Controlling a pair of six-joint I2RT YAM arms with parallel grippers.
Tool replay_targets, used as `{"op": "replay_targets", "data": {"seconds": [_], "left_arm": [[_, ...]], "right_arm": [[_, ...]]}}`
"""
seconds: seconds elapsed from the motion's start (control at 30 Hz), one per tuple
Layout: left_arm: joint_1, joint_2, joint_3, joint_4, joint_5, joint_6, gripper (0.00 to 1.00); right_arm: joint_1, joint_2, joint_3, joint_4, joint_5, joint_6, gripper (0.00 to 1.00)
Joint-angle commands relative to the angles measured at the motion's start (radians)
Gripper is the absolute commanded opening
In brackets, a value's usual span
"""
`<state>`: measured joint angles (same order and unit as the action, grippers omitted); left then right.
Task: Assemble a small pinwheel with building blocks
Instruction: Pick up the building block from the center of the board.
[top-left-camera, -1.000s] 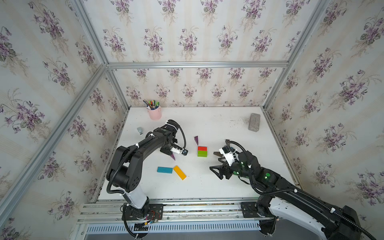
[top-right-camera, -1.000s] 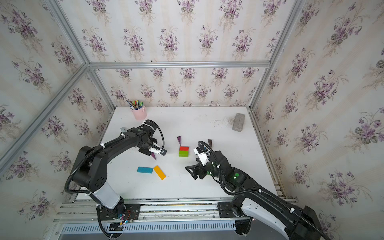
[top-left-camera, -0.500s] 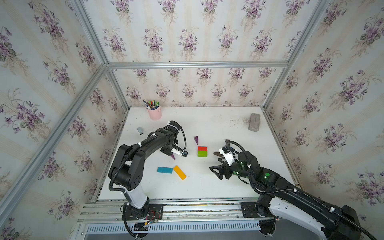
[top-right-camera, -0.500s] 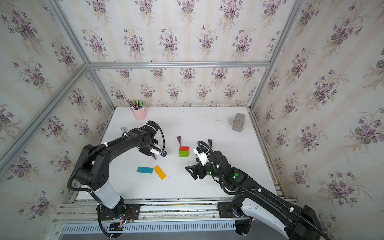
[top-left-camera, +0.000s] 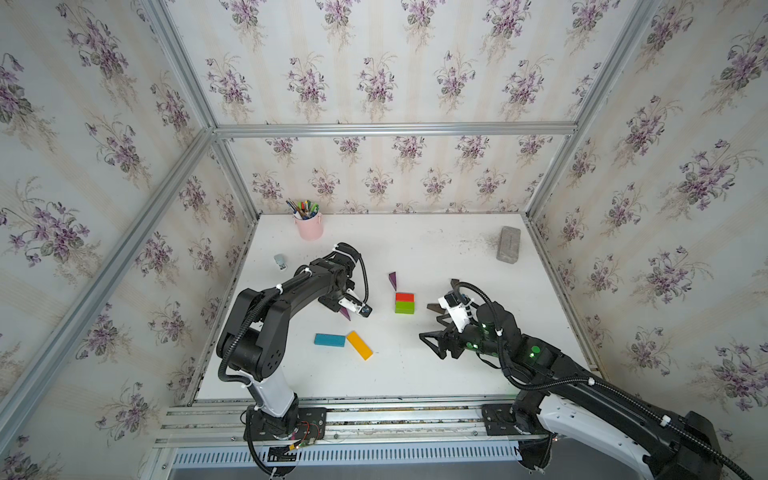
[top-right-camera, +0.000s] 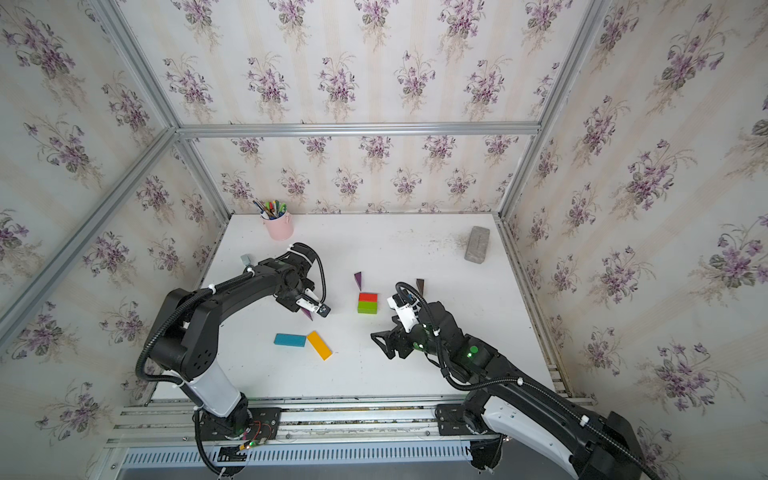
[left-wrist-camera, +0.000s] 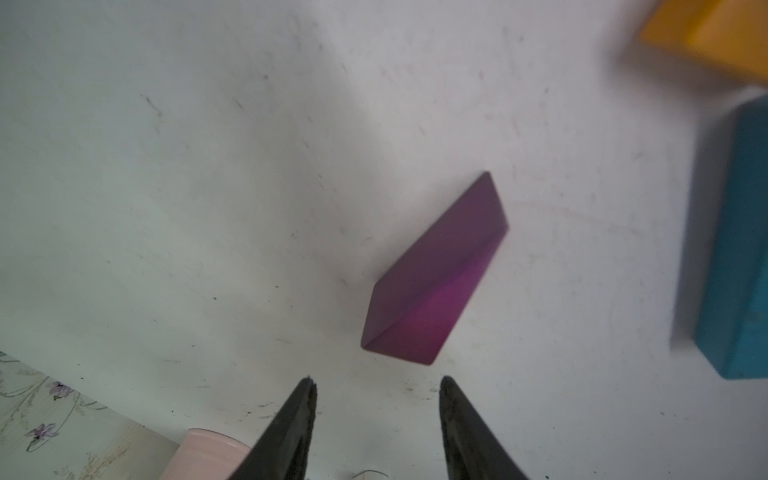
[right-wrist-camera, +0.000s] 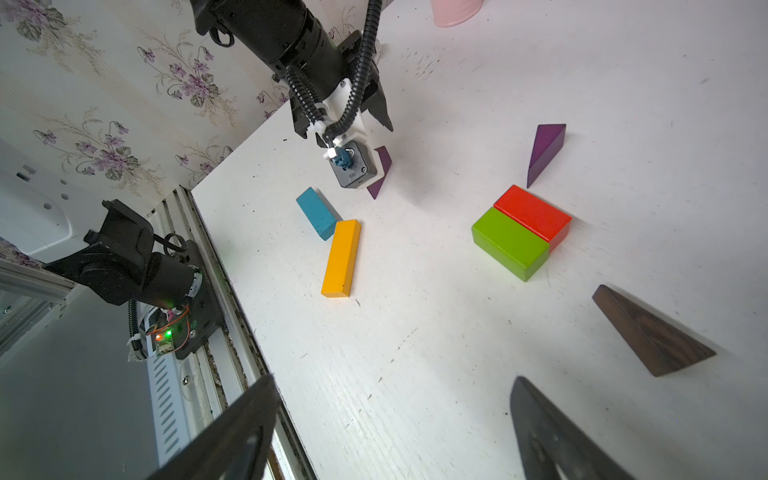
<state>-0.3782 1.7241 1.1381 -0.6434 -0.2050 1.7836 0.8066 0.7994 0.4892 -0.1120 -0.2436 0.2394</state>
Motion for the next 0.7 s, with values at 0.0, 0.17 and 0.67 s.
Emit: {"op": "replay_targets", "data": {"seconds": [0.0,0.17,0.67], "left_arm": [[0.006,-0.011,0.005,0.008,-0.007,0.143,0.5],[0.006,-0.014,-0.009,0.008,0.02,0.179,0.51],[-0.002,-0.001,-0.052,0.028,0.042,0.24,0.5]], "right_arm": [[0.002,0.003,0.005,0.008,0.008,-0.002,0.88],[0.002,0.005,0.005,0.007,0.006,-0.002,0.88],[0.002,-0.002,0.005,0.006,0.006,-0.002,0.88]]}}
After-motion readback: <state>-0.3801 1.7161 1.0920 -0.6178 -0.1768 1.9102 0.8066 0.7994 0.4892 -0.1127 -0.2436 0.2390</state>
